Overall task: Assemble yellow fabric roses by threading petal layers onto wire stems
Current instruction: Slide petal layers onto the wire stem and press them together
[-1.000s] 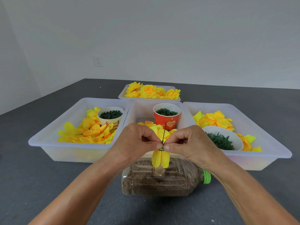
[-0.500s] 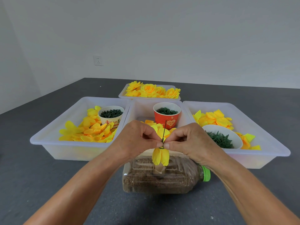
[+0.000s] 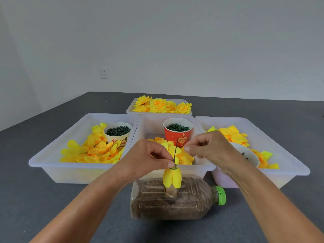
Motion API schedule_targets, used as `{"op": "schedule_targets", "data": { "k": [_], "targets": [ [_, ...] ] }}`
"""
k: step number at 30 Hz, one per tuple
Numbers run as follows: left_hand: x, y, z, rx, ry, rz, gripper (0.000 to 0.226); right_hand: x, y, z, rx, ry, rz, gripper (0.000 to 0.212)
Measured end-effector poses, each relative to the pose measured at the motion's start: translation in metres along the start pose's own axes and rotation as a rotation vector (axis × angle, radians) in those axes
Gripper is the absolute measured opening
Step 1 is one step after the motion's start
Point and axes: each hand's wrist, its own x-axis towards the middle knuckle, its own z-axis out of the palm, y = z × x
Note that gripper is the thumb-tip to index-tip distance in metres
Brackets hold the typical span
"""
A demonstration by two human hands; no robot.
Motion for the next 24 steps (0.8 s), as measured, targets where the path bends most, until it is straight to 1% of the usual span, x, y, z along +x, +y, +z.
{"op": "schedule_targets", "data": {
  "k": [3, 5, 6, 7, 9, 11, 12, 14, 16, 17, 18, 21, 24],
  "targets": [
    [0.004, -0.004, -0.006, -0.122, -0.065, -0.010, 0.012, 0.023, 0.008, -0.002, -0.059, 0.068, 0.028, 0.011],
    [0.008, -0.005, -0.012, -0.202, -0.096, -0.022, 0.011, 0.036, 0.015, 0.004, -0.129, 0.060, 0.041, 0.006],
    [0.011, -0.006, -0.015, -0.218, -0.089, -0.032, 0.010, 0.043, 0.018, 0.009, -0.174, 0.040, 0.044, 0.007],
    [0.015, -0.008, -0.018, -0.221, -0.068, -0.042, 0.009, 0.050, 0.023, 0.014, -0.231, 0.014, 0.051, 0.010],
    [0.025, -0.015, -0.022, -0.208, 0.003, -0.071, 0.016, 0.064, 0.033, 0.024, -0.346, -0.025, 0.065, 0.018],
    [0.037, -0.024, -0.021, -0.169, 0.086, -0.122, 0.018, 0.075, 0.042, 0.033, -0.458, -0.013, 0.074, 0.027],
    [0.043, -0.029, -0.020, -0.141, 0.130, -0.151, 0.017, 0.079, 0.044, 0.037, -0.516, 0.000, 0.087, 0.028],
    [0.056, -0.041, -0.018, -0.052, 0.217, -0.191, 0.015, 0.084, 0.049, 0.043, -0.604, 0.003, 0.130, 0.022],
    [0.067, -0.053, -0.016, 0.142, 0.261, -0.184, 0.010, 0.086, 0.052, 0.047, -0.622, -0.005, 0.177, 0.035],
    [0.072, -0.057, -0.015, 0.260, 0.262, -0.171, 0.008, 0.087, 0.053, 0.048, -0.619, 0.000, 0.188, 0.037],
    [0.076, -0.060, -0.014, 0.357, 0.259, -0.160, 0.008, 0.088, 0.053, 0.048, -0.621, 0.014, 0.192, 0.034],
    [0.083, -0.064, -0.011, 0.464, 0.212, -0.167, 0.016, 0.091, 0.055, 0.046, -0.580, 0.010, 0.201, 0.027],
    [0.085, -0.066, -0.008, 0.581, 0.131, -0.192, 0.033, 0.089, 0.057, 0.045, -0.423, 0.059, 0.231, 0.015]
  ]
}}
